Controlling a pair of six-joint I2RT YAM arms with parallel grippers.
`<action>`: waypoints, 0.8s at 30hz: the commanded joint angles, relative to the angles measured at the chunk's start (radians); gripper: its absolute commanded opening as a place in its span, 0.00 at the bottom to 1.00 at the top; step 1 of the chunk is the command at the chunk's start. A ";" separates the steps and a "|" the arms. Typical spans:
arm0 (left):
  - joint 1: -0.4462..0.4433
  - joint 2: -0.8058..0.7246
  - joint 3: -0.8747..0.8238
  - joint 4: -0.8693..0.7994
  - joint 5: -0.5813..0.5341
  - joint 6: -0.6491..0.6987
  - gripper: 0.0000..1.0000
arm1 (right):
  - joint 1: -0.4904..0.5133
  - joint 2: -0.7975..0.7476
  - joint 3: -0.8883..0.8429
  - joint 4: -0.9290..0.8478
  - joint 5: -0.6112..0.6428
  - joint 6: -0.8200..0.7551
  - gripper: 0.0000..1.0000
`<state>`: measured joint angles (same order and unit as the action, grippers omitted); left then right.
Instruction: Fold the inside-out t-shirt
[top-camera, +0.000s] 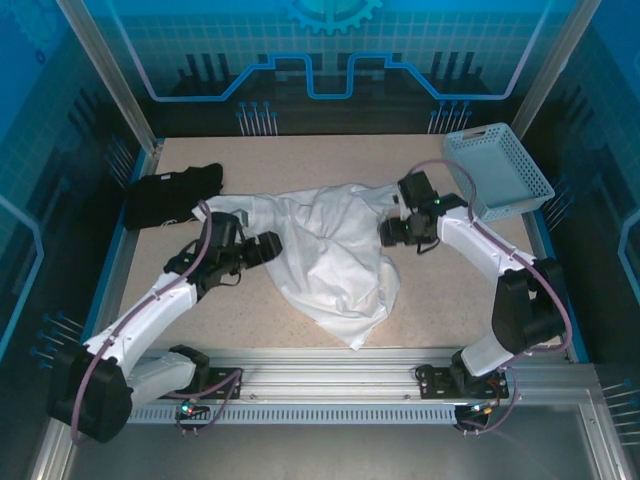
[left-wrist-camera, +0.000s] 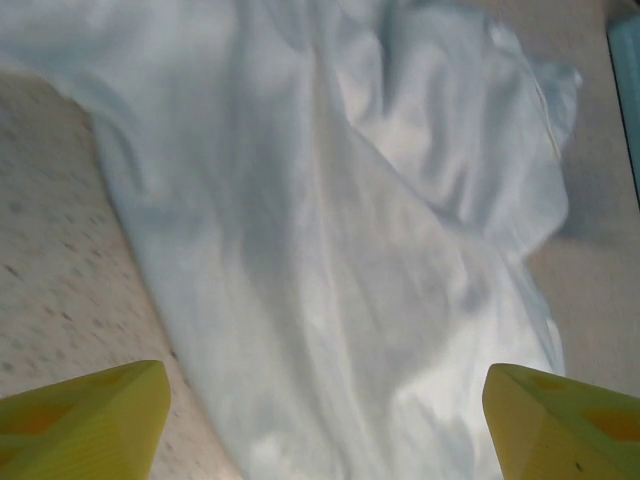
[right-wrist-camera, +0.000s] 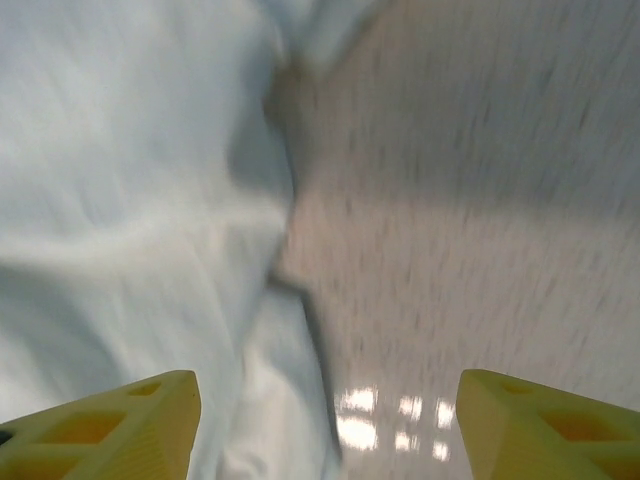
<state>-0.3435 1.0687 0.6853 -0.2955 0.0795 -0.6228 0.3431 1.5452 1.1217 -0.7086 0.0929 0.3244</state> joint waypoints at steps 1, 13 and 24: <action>-0.051 -0.034 -0.044 0.046 0.037 -0.040 0.83 | 0.030 -0.001 -0.089 -0.024 -0.063 0.067 0.68; -0.166 0.022 -0.030 0.065 0.064 0.029 0.83 | 0.044 0.005 -0.052 0.067 -0.329 0.076 0.00; -0.522 -0.196 -0.139 0.344 -0.152 0.151 0.79 | 0.085 -0.211 0.083 0.476 -0.700 0.505 0.00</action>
<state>-0.8288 0.8883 0.5755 -0.0731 -0.0074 -0.5220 0.4004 1.3121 1.2034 -0.3672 -0.5156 0.6720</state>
